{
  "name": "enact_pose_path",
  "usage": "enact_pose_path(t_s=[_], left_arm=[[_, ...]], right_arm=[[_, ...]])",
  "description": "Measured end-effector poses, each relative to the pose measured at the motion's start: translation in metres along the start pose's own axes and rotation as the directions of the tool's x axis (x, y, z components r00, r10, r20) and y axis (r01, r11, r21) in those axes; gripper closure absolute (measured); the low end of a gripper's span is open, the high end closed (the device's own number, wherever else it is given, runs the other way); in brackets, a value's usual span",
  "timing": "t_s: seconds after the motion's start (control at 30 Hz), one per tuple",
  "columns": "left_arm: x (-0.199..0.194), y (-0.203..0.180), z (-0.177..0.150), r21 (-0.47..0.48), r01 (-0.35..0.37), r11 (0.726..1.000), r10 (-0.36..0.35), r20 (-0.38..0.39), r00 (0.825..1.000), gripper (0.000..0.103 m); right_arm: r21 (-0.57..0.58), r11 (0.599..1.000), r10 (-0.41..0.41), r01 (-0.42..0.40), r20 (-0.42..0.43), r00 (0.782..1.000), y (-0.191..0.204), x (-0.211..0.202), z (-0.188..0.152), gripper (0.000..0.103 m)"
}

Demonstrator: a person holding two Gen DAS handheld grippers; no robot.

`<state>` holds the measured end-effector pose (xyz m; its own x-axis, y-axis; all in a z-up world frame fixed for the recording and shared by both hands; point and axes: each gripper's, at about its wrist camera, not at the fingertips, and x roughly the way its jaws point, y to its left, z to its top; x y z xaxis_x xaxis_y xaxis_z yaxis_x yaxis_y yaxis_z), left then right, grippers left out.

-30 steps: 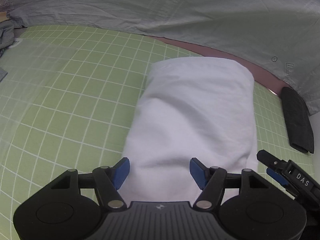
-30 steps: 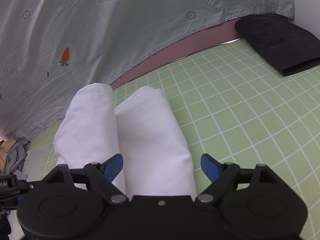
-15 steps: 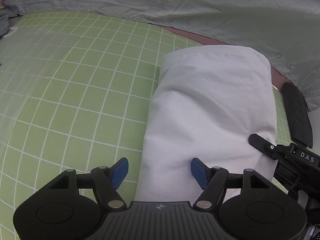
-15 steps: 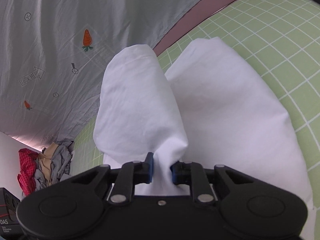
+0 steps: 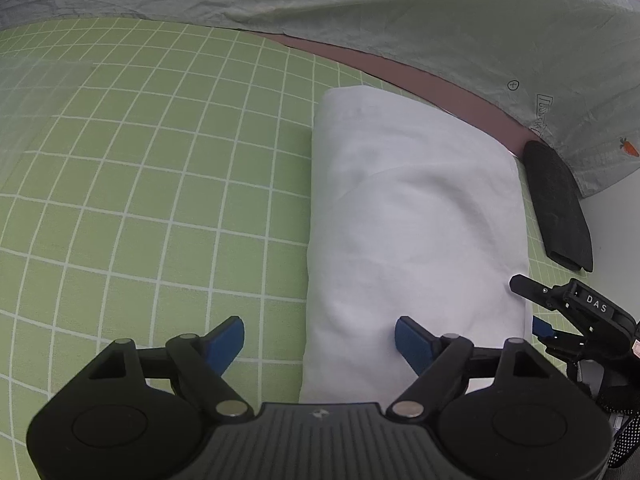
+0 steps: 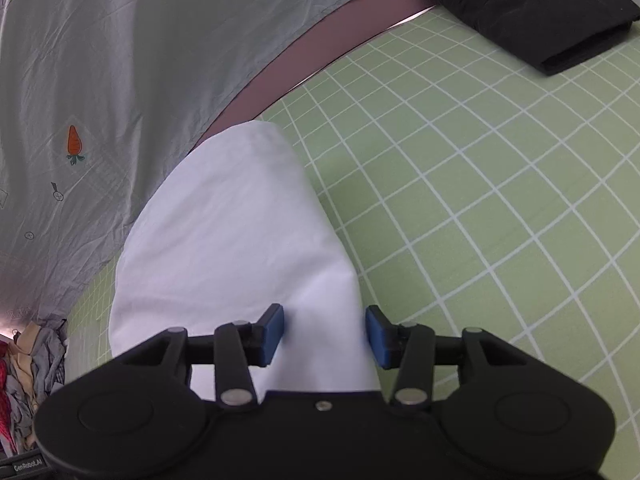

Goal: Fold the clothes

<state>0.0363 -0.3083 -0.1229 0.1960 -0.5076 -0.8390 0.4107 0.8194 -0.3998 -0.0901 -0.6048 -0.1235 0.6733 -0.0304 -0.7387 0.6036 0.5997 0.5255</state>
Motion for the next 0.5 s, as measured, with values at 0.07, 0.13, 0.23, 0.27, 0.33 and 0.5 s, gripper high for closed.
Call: enact_pose_path(t_s=[0.07, 0.13, 0.23, 0.27, 0.33, 0.5], left_arm=[[0.006, -0.002, 0.001, -0.003, 0.021, 1.0, -0.021, -0.003, 1.0, 0.016], [0.012, -0.001, 0.005, -0.005, 0.035, 0.999, -0.035, -0.013, 0.999, 0.013], [0.021, -0.001, 0.01, -0.012, 0.059, 0.998, -0.059, -0.021, 0.998, 0.01], [0.025, -0.001, 0.012, -0.016, 0.07, 0.997, -0.071, -0.022, 0.997, 0.009], [0.032, -0.001, 0.016, -0.023, 0.095, 0.995, -0.096, -0.031, 0.995, 0.008], [0.051, -0.003, 0.023, -0.037, 0.173, 0.984, -0.175, -0.059, 0.983, 0.006]], right_arm=[[0.011, 1.0, 0.008, -0.008, -0.005, 1.0, -0.003, 0.002, -0.005, 0.028], [0.011, 1.0, 0.01, -0.01, -0.011, 1.0, -0.004, 0.005, -0.011, 0.026], [0.011, 1.0, 0.013, -0.013, -0.021, 1.0, -0.005, 0.01, -0.02, 0.025], [0.014, 1.0, 0.015, -0.014, -0.024, 1.0, -0.005, 0.011, -0.022, 0.024], [0.028, 0.999, 0.02, -0.019, -0.03, 0.999, -0.006, 0.014, -0.024, 0.022], [0.063, 0.996, 0.059, -0.057, -0.038, 0.997, -0.005, 0.025, -0.026, 0.015]])
